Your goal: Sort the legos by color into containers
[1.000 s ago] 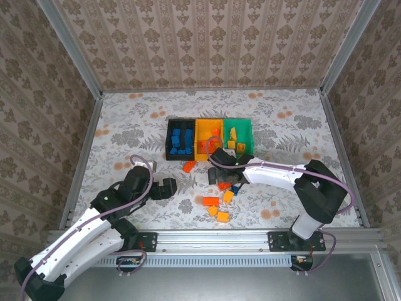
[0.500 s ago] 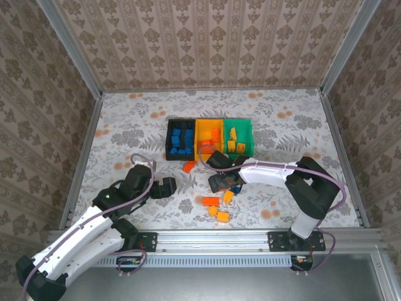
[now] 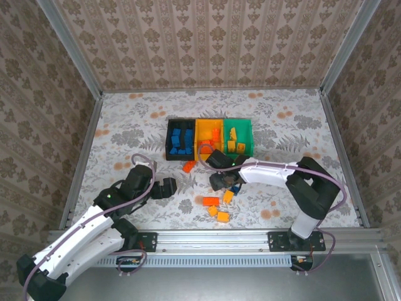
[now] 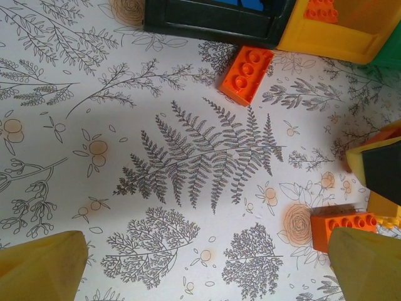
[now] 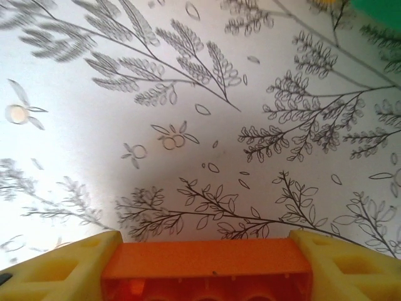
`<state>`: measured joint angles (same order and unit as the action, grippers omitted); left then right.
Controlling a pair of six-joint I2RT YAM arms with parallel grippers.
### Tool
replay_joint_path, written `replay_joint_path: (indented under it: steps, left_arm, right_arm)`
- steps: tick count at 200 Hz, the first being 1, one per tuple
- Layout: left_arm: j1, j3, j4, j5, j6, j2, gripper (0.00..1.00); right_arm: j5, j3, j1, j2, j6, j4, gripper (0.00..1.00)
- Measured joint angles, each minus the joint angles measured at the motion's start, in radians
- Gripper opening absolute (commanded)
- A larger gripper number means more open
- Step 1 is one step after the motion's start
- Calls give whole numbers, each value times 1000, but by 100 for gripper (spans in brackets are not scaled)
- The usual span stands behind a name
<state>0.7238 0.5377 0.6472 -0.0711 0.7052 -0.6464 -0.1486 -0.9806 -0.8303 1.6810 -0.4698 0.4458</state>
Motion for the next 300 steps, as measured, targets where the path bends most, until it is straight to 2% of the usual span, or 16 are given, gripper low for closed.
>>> replay_joint_path:
  steps: [34, 66, 142, 168, 189, 201, 214, 248, 264, 300]
  left_arm:
    - [0, 0, -13, 0, 0, -2, 100]
    - [0, 0, -30, 2, -1, -28, 100]
    - [-5, 0, -72, 36, -17, -112, 99]
    - [-5, 0, -95, 54, -29, -153, 99]
    - [-5, 0, -118, 69, -38, -192, 99]
    - [-3, 0, -130, 80, -45, -211, 99]
    - [3, 0, -145, 89, -51, -234, 99]
    - [56, 26, -177, 100, -82, -307, 100]
    - [105, 65, -193, 97, -101, -367, 98]
    - [235, 216, -229, 87, -162, -581, 86]
  right_arm:
    - [-1, -69, 6, -92, -1, 6, 57]
    - [-17, -217, 41, -86, -13, -5, 57]
    - [-85, -551, 159, 234, -46, -30, 60]
    - [-89, -637, 175, 302, -58, -13, 68]
    - [-96, -685, 183, 329, -75, -6, 84]
    - [-103, -704, 188, 335, -81, 1, 89]
    - [-108, -708, 191, 335, -89, 0, 92]
    - [-124, -654, 192, 299, -114, -15, 93]
    - [-138, -563, 192, 223, -131, -26, 93]
    - [-174, -297, 200, -29, -188, -55, 94]
